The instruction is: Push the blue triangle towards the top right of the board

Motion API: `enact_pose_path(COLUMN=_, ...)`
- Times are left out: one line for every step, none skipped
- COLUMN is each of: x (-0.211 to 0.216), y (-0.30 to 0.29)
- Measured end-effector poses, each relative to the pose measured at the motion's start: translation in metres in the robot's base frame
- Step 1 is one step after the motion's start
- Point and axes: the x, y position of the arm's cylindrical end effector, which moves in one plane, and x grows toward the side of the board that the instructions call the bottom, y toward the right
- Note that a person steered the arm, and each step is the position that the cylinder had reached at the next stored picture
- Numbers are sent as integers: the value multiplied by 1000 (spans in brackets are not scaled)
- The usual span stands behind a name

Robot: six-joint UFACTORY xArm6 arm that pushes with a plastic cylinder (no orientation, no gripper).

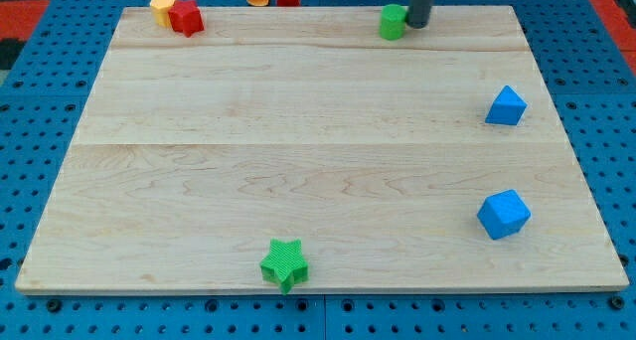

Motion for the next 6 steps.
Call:
enact_pose_path(x=11, y=57)
enact_pose_path(x=22, y=141)
enact_pose_path(x=70, y=169)
enact_pose_path(x=129, y=189)
enact_pose_path(x=214, y=185)
enact_pose_path(x=224, y=165)
